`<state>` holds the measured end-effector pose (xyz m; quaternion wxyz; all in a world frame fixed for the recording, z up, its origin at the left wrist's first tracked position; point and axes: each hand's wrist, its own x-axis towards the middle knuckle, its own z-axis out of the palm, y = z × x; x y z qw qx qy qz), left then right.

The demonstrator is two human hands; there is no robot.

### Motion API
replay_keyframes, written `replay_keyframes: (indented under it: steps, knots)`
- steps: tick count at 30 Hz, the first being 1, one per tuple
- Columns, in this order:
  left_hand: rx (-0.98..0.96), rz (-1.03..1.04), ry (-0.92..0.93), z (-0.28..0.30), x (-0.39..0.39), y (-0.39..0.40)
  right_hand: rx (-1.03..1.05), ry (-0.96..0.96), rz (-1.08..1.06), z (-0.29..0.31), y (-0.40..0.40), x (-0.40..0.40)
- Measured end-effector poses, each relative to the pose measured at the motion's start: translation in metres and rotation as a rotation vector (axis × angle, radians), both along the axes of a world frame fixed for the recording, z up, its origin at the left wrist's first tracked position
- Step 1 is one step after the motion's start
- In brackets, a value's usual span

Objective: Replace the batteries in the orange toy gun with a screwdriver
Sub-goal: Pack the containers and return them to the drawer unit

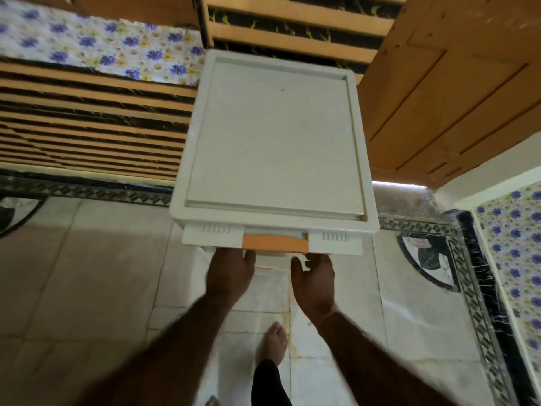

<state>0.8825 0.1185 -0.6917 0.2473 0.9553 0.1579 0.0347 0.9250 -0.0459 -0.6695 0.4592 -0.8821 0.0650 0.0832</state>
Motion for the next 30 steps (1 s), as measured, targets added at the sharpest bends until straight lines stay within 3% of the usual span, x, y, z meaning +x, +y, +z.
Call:
replay_keyframes:
  steps: [2, 6, 8, 16, 21, 30]
  knots:
    - [-0.054, 0.015, -0.111, 0.036, -0.021, -0.012, -0.138, -0.182, 0.118, 0.018, -0.011, -0.019]
    - [0.098, -0.092, -0.463, 0.088, -0.044, -0.019, -0.243, -0.512, 0.245, 0.079, -0.013, -0.031]
    - [0.148, -0.118, -0.471, 0.112, -0.033, -0.019, -0.280, -0.562, 0.280, 0.098, -0.010, -0.026]
    - [0.131, -0.235, -0.025, 0.151, -0.024, -0.010, -0.419, -0.250, 0.473, 0.127, 0.007, -0.012]
    - [0.047, -0.223, 0.086, 0.157, -0.031, -0.014, -0.390, -0.099, 0.520, 0.140, 0.009, -0.015]
    - [0.102, -0.353, 0.432, 0.150, -0.088, -0.028, -0.523, 0.013, 0.664, 0.129, -0.012, -0.095]
